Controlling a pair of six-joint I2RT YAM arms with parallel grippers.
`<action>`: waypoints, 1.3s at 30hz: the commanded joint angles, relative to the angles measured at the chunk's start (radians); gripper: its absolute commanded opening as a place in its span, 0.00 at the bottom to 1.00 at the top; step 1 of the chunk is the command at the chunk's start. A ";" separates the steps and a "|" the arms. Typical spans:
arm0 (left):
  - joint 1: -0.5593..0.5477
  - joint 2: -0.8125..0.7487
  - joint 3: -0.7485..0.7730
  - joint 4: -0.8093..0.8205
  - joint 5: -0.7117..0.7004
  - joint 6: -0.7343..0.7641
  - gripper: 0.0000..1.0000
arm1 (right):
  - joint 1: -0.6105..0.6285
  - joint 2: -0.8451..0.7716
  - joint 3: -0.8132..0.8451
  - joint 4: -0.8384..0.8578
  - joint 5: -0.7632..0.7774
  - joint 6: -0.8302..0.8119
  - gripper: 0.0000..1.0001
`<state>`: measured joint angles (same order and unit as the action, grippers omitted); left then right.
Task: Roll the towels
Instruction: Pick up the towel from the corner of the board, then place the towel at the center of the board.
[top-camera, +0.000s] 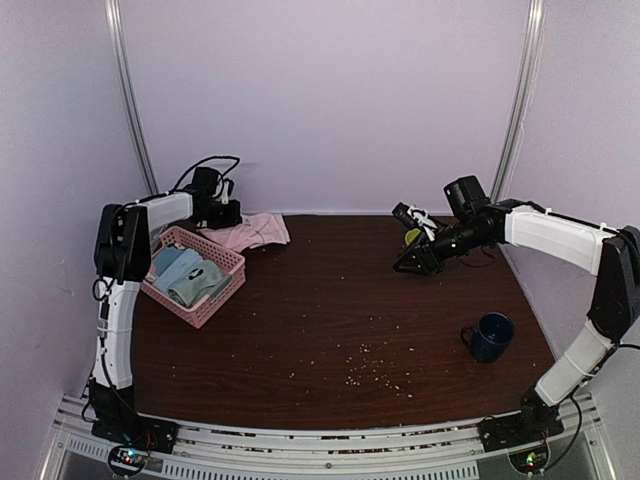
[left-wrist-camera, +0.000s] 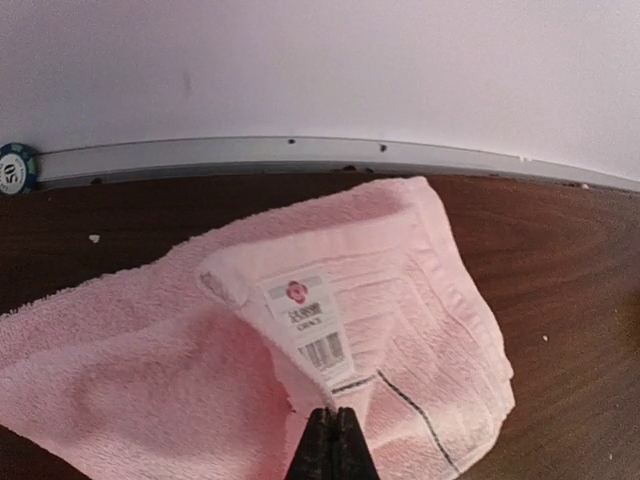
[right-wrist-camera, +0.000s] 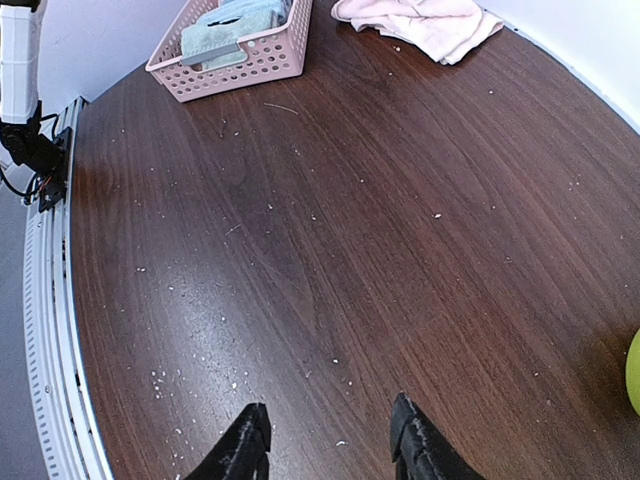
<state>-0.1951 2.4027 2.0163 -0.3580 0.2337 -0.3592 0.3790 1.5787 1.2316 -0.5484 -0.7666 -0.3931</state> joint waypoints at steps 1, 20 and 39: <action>-0.120 -0.201 -0.032 0.077 0.083 0.112 0.00 | -0.013 -0.010 0.047 -0.017 0.000 -0.003 0.43; -0.682 -0.537 -0.518 0.127 0.189 0.224 0.00 | -0.128 -0.145 0.079 -0.336 0.011 -0.281 0.46; -0.649 -0.892 -1.028 0.367 -0.528 0.100 0.98 | 0.248 0.194 -0.031 -0.040 0.538 -0.603 0.50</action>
<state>-0.8539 1.5429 0.9913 -0.0334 -0.2211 -0.1925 0.5842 1.6993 1.1584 -0.6701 -0.3916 -0.9337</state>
